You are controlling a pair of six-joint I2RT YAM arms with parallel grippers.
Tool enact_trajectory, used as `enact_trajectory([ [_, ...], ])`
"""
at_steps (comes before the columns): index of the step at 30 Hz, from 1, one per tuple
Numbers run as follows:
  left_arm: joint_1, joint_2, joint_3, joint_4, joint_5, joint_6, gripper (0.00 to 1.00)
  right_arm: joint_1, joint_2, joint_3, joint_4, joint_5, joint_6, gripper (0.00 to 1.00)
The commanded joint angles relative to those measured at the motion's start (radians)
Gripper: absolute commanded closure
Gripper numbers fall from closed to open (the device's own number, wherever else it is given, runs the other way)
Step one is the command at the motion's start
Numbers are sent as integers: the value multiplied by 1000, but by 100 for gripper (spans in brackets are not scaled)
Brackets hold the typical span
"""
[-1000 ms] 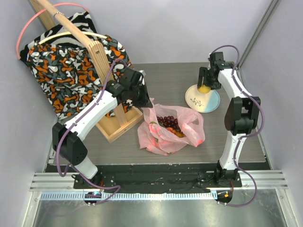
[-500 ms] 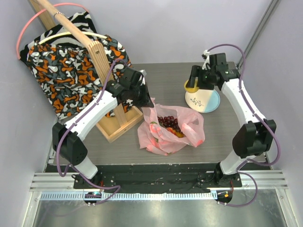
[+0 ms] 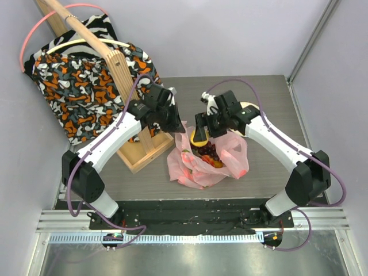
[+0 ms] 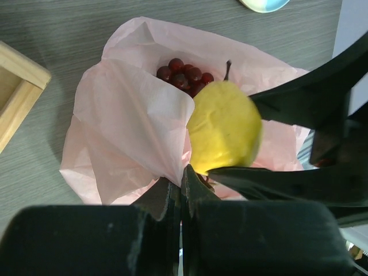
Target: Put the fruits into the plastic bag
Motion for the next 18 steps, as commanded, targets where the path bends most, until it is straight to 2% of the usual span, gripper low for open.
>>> enact_trajectory([
  [1, 28, -73, -15, 27, 5, 2, 100, 50, -27, -30, 29, 41, -26, 68],
  [13, 27, -119, -56, 36, 0, -14, 100, 110, 19, -61, -92, 270, 19, 71],
  [18, 27, -135, -65, 37, -3, -17, 100, 112, -10, -70, -120, 445, 72, 71],
])
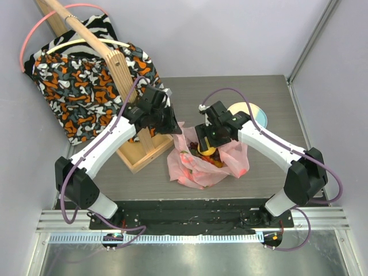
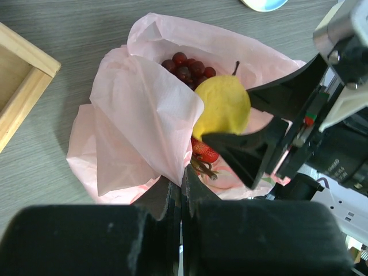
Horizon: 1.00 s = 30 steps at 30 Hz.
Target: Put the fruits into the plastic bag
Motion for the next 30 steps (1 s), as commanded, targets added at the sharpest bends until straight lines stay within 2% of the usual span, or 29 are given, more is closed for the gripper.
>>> enact_trajectory([
  [1, 12, -61, -7, 34, -2, -12, 100, 5, -47, -3, -23, 196, 64, 71],
  [7, 12, -80, -30, 39, -5, -17, 100, 5, -84, -38, -21, 292, 80, 71],
  [16, 12, -89, -42, 42, -6, -18, 100, 24, -79, -67, -52, 237, 49, 63],
  [20, 12, -92, -47, 45, -5, -20, 100, 28, -99, -89, -34, 199, 23, 50],
  [21, 12, -92, -48, 46, -5, -21, 100, 28, -102, -87, -29, 187, 21, 44],
  [24, 10, -95, -48, 45, -5, -20, 100, 30, -102, -81, -8, 148, 26, 37],
  [30, 12, -98, -50, 46, -8, -20, 100, 28, -93, -61, 2, 135, 38, 29],
])
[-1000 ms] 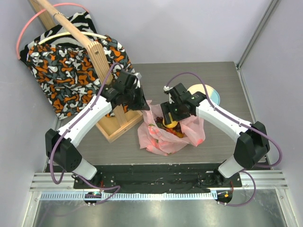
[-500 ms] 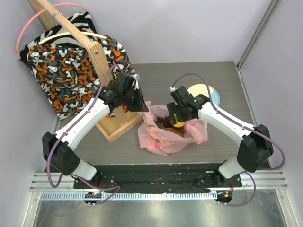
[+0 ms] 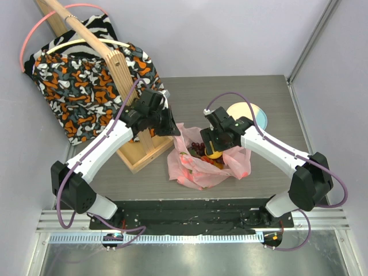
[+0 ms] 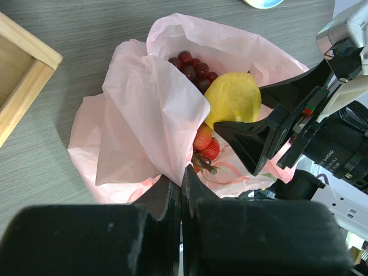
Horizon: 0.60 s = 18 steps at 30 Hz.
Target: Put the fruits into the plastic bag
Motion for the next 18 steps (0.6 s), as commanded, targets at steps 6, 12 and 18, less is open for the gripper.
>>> enact_trajectory([
  [6, 10, -47, -3, 39, -4, -17, 100, 6, -36, 27, 49, -52, -5, 25],
  [12, 11, -53, -6, 37, -3, -17, 100, 8, -27, 30, 57, -144, -17, 33],
  [18, 11, -59, -12, 39, -9, -23, 100, 13, -44, 95, -72, -110, -52, 38],
])
